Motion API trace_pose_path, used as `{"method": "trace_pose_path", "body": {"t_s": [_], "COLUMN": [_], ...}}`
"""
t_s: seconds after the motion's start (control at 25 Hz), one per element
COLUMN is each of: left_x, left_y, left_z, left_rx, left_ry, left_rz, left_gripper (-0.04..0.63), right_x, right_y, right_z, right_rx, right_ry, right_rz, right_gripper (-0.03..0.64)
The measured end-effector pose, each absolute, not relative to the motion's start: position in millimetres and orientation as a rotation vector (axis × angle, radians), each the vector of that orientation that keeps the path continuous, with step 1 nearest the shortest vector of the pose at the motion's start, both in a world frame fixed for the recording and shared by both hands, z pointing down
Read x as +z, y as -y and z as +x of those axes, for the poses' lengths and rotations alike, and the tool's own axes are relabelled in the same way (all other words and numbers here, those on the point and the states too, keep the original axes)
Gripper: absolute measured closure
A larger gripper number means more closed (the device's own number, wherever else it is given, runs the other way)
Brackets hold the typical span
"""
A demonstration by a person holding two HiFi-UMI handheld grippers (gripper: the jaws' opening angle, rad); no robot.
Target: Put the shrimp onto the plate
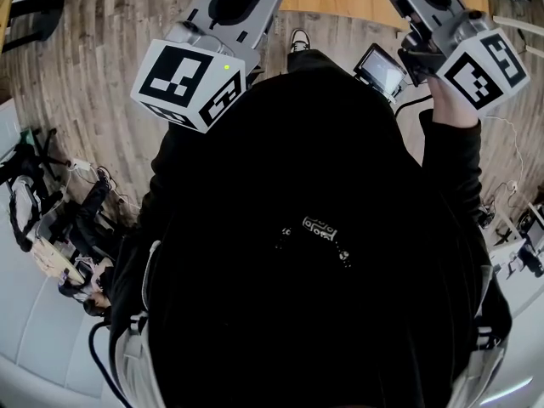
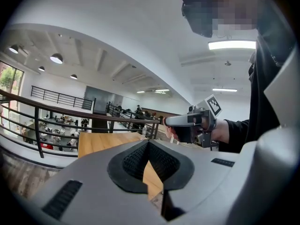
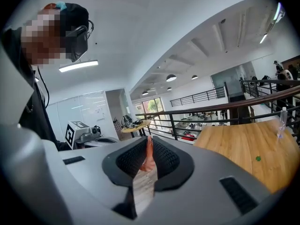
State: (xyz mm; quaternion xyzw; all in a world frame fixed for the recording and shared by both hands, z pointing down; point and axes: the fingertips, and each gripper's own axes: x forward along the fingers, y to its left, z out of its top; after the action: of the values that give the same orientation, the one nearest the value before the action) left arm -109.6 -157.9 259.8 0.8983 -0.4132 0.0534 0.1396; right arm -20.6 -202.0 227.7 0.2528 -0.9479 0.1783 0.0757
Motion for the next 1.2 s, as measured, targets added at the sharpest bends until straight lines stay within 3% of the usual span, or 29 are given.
{"method": "trace_pose_path", "body": {"t_s": [0.48, 0.76, 1.2], "left_x": [246.4, 271.1, 267.7], "left_y": [245.8, 283.9, 283.4], "left_z": [-87.5, -119.9, -130.1], "left_rx": [0.118, 0.216, 0.214], "left_ry": [1.28, 1.35, 1.308], "left_rz": [2.537, 2.418, 2.422], "left_gripper": [0.592, 0.592, 0.592], "right_x": [245.0, 289.5, 277.9], "right_y": [302.8, 366.5, 358.1], "right_z": [6.1, -16.8, -22.7], "right_rx": [0.629, 0.773, 0.767], "right_ry": [2.89, 2.855, 2.845], "right_rz": [0.634, 0.548, 0.619], "right_gripper": [0.563, 0.563, 0.563]}}
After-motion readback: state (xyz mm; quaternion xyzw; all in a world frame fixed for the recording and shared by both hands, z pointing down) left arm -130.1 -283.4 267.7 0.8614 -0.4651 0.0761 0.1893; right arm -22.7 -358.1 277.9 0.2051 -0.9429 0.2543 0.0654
